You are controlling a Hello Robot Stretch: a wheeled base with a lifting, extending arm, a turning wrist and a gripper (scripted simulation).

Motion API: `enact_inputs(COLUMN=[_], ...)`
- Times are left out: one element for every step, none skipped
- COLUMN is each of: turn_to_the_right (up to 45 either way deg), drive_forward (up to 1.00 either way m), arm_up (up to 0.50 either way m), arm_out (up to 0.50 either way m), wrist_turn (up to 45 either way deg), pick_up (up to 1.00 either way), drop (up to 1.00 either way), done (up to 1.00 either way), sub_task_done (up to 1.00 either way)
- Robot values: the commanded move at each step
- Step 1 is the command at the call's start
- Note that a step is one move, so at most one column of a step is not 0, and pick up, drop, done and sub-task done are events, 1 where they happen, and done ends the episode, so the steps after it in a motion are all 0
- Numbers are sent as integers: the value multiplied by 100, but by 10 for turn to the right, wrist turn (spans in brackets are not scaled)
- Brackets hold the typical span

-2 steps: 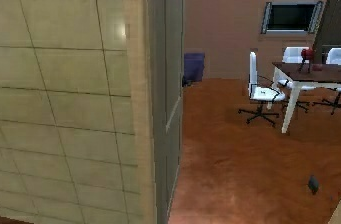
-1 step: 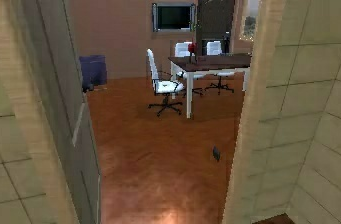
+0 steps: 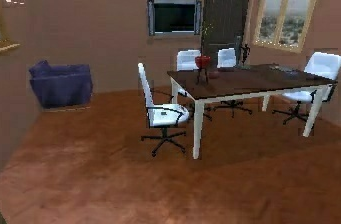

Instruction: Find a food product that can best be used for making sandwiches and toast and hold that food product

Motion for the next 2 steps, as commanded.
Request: enact_inputs(turn_to_the_right=[-30,0], drive_forward=[0,5], arm_up=[0,0], arm_out=[0,0], wrist_turn=[0,0], pick_up=[0,0], drop=[0,0], done=[0,0], sub_task_done=[0,0])
